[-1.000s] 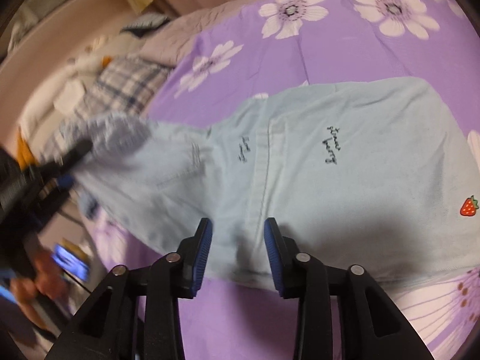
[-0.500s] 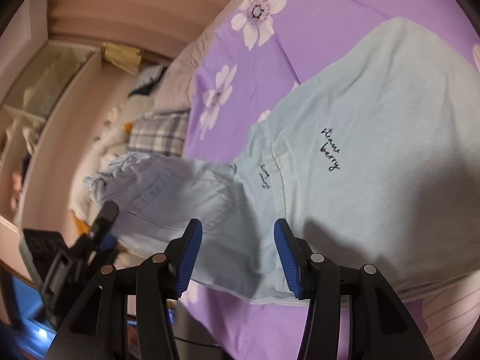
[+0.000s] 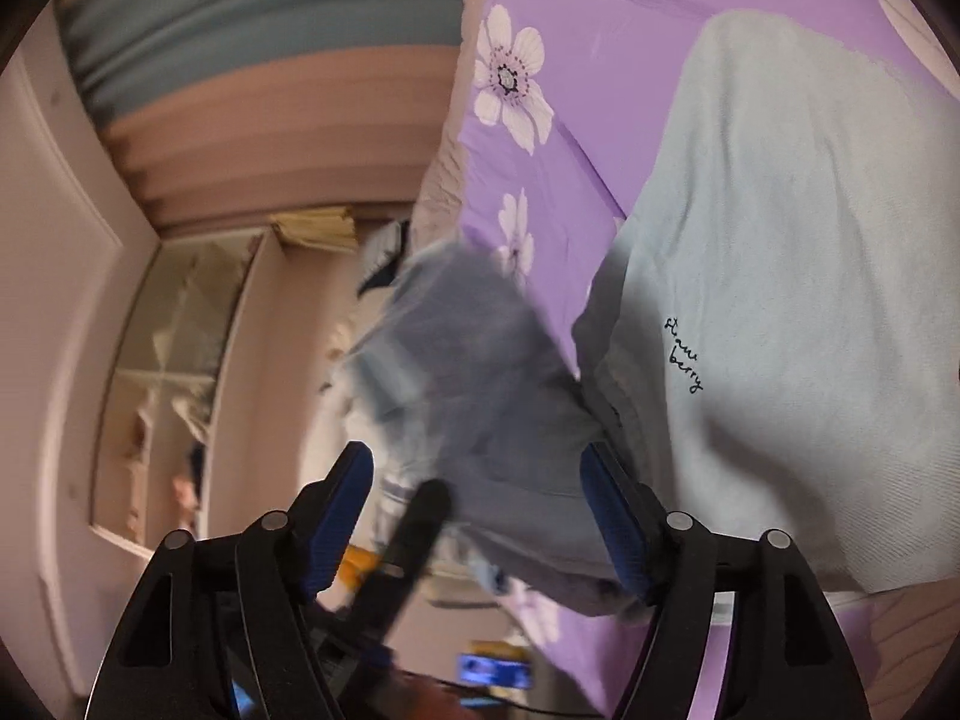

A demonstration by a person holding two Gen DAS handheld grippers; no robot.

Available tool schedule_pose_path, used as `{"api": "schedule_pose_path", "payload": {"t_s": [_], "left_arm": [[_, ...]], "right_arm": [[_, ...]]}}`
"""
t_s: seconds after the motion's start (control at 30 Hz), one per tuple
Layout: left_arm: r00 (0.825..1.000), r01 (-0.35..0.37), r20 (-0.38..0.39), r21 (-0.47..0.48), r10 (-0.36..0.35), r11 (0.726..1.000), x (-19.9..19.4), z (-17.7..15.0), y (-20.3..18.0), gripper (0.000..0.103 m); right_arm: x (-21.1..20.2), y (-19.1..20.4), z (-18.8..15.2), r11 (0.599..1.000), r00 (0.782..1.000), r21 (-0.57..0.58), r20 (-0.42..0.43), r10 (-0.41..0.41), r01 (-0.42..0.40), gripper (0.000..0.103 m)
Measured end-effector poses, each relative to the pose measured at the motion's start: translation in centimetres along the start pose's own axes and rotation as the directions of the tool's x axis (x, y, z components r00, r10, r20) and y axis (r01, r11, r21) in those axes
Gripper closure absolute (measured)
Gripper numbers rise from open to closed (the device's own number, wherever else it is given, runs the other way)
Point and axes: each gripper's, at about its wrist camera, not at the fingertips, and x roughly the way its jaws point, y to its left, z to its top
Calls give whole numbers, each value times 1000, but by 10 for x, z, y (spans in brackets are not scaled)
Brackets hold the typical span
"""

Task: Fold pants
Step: 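Lift the waistband with the left gripper and fold it over the leg hems, then release the waistband with the left gripper onto the folded pants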

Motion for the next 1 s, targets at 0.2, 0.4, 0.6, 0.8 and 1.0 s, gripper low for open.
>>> {"api": "schedule_pose_path", "payload": {"t_s": [0.2,0.4,0.6,0.8,1.0], "left_arm": [[983,156,-79,-114,-166,981,17,-12,13,51],[976,208,-13,-209,-216,955,-19,-27,47,41],[991,122,-8,-338,-132,933,-41,-51,92,41],[994,82,-32,-440,-107,894,-43,-71,117,41],[993,85,-32,-452,-112,888,-42,-74,120,41]], "right_arm": [[-17,1,6,999,999,13,1,-48,48,19],[-27,13,10,994,992,-19,78,-103,105,19],[-22,6,14,994,992,-3,73,-106,107,19],[17,13,24,906,912,-104,54,-407,411,19],[52,20,48,822,844,-195,110,-524,536,64]]}}
